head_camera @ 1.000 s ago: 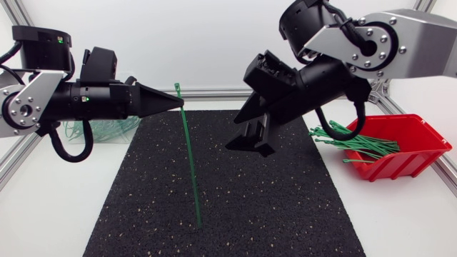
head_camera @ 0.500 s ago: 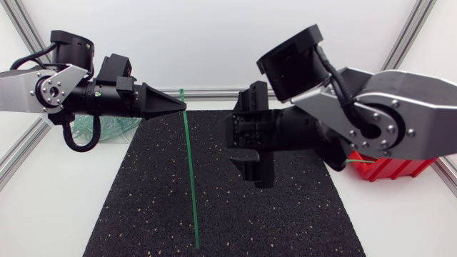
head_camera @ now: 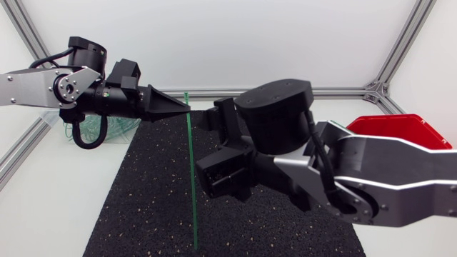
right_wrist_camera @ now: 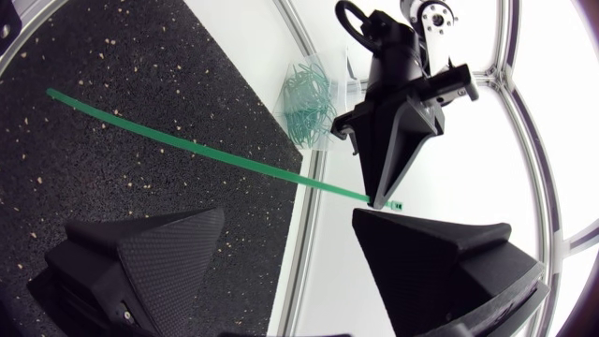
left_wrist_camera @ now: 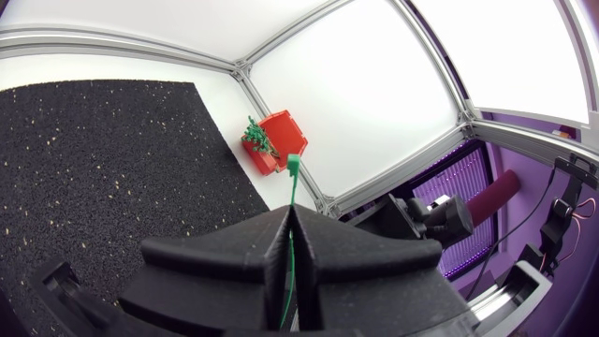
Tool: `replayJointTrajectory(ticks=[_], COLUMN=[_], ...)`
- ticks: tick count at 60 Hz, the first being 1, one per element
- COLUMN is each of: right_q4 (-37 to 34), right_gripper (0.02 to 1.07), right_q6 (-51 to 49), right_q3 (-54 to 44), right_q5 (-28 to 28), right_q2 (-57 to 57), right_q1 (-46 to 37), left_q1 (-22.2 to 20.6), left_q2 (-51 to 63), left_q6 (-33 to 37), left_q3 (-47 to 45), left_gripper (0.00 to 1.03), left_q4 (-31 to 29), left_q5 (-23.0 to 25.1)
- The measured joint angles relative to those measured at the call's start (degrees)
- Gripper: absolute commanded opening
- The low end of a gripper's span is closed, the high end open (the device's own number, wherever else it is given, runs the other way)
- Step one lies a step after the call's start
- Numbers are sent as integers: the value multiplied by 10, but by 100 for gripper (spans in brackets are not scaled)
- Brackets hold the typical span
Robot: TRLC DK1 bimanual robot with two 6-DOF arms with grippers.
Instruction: Take a green cable tie from the red box, thread the tail through the head to close it, then place it in the transparent bin on the left.
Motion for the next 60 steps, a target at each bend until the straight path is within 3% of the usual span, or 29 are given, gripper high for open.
replayJointTrajectory(ticks=[6,13,21,27,31,40,56,60], right_q4=[22,72,108,133,148,179,212,222], right_gripper=[99,99,99,96,96,93,92,83], right_q6=[-33,-75,-108,-121,-128,-135,-145,-147], right_q3=[-27,-52,-64,-68,-71,-75,-85,-88], right_q5=[5,16,20,20,22,24,24,24], right_q2=[2,3,4,4,4,21,79,90], right_q1=[13,24,33,39,41,49,71,78], left_q1=[0,0,-2,-6,-6,-7,-19,-19], left_q2=[1,12,51,113,152,181,188,188], left_q6=[8,59,193,358,455,536,547,552], left_q3=[4,37,113,193,229,245,248,248], left_gripper=[3,3,3,3,3,3,3,3], left_q4=[-21,-100,-286,-501,-600,-627,-624,-617], left_q5=[3,4,-15,-25,-27,-27,-27,-26])
